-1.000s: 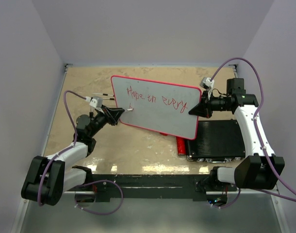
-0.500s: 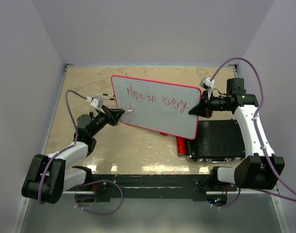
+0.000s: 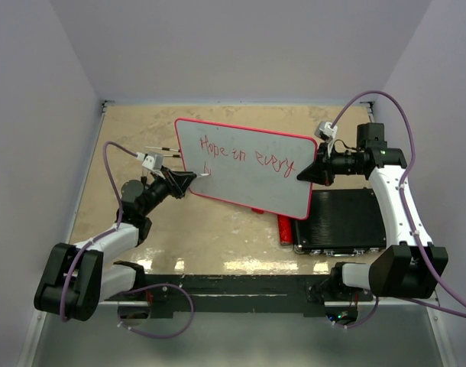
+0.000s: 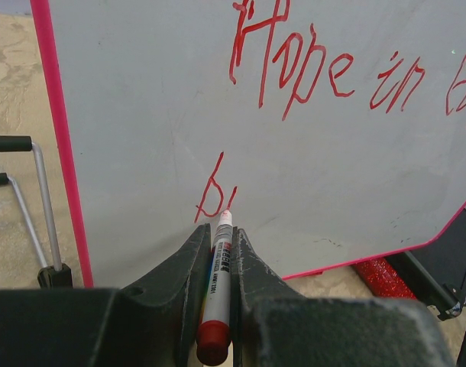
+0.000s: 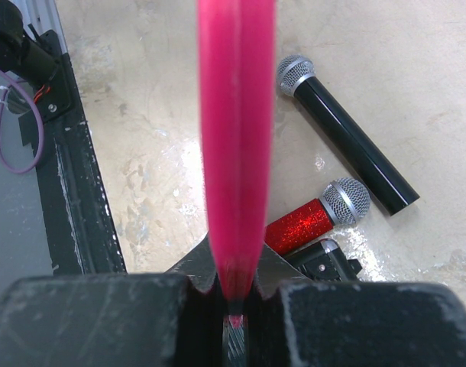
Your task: Write a sentence on the whiteboard
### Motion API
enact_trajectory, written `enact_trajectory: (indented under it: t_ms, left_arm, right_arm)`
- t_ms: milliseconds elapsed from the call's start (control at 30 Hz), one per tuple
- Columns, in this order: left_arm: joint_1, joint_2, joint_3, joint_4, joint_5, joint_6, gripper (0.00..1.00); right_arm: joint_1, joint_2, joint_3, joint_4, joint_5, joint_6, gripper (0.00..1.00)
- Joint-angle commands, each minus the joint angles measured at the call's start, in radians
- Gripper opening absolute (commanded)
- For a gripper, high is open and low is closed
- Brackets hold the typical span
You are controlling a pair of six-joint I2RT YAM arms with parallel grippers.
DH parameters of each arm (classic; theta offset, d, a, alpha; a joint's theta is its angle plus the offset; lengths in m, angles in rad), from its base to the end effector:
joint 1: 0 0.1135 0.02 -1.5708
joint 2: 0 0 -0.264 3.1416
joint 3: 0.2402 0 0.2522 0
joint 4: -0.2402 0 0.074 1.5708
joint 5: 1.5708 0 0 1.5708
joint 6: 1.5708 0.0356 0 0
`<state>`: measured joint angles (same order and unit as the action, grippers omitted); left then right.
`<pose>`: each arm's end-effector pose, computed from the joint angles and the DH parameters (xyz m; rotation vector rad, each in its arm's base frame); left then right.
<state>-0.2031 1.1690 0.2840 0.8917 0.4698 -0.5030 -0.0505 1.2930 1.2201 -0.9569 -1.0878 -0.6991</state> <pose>0.2162 -0.0610 0.2056 0.1417 1.6345 -0.9133 0.2442 0.0192 0.3318 -0.9984 1.8699 0.9642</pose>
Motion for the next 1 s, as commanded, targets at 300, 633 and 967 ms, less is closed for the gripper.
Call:
enact_trajectory:
  t_ms: [300, 633, 967]
  left_arm:
    - [0.005, 0.008, 0.007, 0.006, 0.001, 0.035, 0.00]
    - [0.005, 0.000, 0.029, 0.013, 0.006, 0.023, 0.00]
    - [0.004, -0.025, 0.058, 0.018, 0.012, 0.006, 0.00]
  right_arm:
    - [0.009, -0.031, 0.002, 0.017, -0.009, -0.020, 0.00]
    - [0.009, -0.031, 0.002, 0.017, -0.007, -0.020, 0.00]
    - [0.009, -0.029, 0.001, 0.020, -0.007, -0.020, 0.00]
